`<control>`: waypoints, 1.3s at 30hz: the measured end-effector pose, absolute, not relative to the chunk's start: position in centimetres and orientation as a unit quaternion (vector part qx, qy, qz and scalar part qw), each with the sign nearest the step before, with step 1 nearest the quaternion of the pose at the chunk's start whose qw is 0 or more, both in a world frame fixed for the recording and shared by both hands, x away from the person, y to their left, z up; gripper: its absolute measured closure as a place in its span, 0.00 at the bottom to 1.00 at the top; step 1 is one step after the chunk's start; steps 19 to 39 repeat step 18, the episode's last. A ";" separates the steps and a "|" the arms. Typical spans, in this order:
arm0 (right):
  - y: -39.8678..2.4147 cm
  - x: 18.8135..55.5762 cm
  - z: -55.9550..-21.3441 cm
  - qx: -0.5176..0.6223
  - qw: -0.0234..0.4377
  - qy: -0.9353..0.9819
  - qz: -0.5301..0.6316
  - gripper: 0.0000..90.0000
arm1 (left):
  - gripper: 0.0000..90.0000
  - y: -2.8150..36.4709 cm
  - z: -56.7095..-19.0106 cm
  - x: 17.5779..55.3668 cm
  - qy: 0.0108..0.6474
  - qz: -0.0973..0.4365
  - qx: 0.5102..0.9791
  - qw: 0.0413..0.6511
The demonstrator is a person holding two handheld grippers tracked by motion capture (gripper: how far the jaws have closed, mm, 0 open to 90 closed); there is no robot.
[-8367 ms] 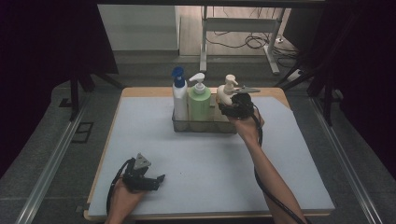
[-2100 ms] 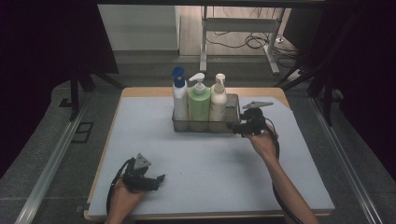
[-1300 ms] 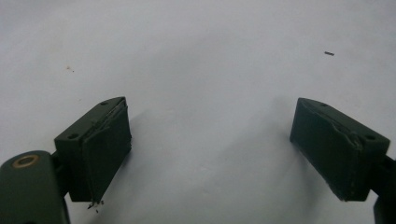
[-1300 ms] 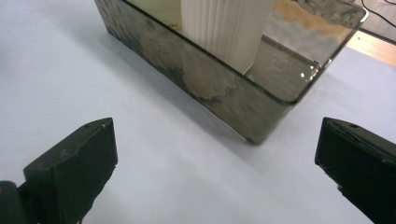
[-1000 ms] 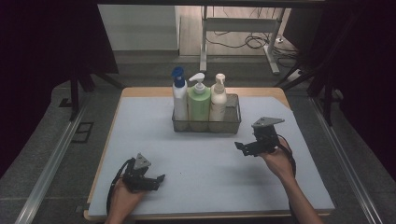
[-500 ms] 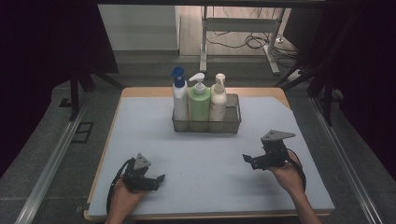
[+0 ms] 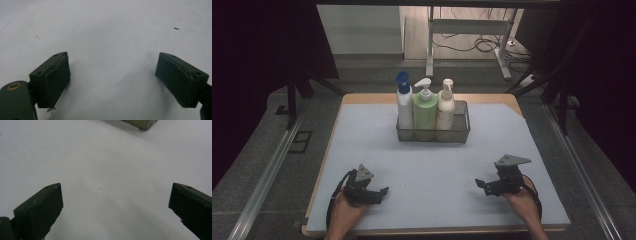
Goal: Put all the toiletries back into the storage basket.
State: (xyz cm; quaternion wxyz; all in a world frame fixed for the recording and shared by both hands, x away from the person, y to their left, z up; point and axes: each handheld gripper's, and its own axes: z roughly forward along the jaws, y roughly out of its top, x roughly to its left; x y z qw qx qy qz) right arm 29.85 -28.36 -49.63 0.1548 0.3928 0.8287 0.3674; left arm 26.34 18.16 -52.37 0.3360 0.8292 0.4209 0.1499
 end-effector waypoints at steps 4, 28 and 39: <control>-28.7 29.7 -50.9 0.397 0.149 0.830 0.362 0.00 | 0.14 18.2 -52.4 26.3 0.422 0.150 0.829 0.336; -28.7 29.6 -52.2 0.401 0.160 0.836 0.338 0.01 | 0.14 18.1 -52.3 26.3 0.421 0.151 0.830 0.333; -28.7 29.6 -52.2 0.401 0.160 0.836 0.338 0.01 | 0.14 18.1 -52.3 26.3 0.421 0.151 0.830 0.333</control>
